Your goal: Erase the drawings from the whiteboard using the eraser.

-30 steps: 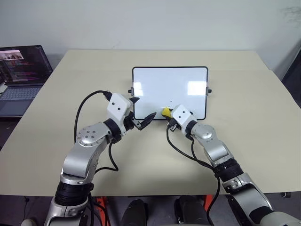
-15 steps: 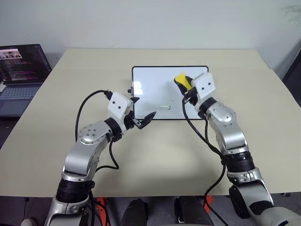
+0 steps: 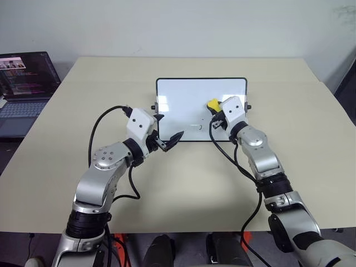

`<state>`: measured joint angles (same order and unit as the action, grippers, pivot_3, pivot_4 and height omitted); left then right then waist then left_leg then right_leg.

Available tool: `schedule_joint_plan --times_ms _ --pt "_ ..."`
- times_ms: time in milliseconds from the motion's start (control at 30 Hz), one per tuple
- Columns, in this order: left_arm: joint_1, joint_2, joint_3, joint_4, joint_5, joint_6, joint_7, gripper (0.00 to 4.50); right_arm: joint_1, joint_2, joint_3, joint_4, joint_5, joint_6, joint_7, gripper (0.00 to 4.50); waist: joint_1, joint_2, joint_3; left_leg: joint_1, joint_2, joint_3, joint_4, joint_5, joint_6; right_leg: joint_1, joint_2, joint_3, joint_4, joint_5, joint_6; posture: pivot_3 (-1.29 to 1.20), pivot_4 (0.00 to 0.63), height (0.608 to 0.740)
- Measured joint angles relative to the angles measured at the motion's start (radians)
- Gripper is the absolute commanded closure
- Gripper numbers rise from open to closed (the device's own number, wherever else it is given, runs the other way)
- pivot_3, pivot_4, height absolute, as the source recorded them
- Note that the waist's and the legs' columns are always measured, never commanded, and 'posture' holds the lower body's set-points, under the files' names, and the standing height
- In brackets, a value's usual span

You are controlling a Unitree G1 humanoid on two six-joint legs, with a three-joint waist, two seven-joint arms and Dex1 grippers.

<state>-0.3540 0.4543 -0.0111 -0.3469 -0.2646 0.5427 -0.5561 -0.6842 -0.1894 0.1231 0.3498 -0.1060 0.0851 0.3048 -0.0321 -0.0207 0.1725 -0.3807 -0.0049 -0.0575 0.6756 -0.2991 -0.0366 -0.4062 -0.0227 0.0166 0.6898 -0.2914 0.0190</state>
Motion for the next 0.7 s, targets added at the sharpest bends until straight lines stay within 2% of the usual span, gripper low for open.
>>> schedule_joint_plan --times_ms 300,700 --pt "0.002 0.004 0.012 -0.029 -0.005 0.029 0.019 0.0 0.083 -0.02 0.055 -0.008 -0.031 -0.058 0.03 3.4 0.0 0.0 0.0 0.0 0.0 0.0 0.0 0.0 0.0 0.0 0.0 0.0 0.001 0.0 0.0 0.0 0.15 0.74" --pt "0.007 0.009 0.017 -0.037 -0.007 0.038 0.021 0.0 0.093 -0.02 0.058 -0.013 -0.032 -0.058 0.029 3.4 0.0 0.0 0.0 0.001 0.0 0.0 0.0 0.0 0.0 0.0 0.0 0.0 0.001 0.0 0.0 0.0 0.15 0.74"
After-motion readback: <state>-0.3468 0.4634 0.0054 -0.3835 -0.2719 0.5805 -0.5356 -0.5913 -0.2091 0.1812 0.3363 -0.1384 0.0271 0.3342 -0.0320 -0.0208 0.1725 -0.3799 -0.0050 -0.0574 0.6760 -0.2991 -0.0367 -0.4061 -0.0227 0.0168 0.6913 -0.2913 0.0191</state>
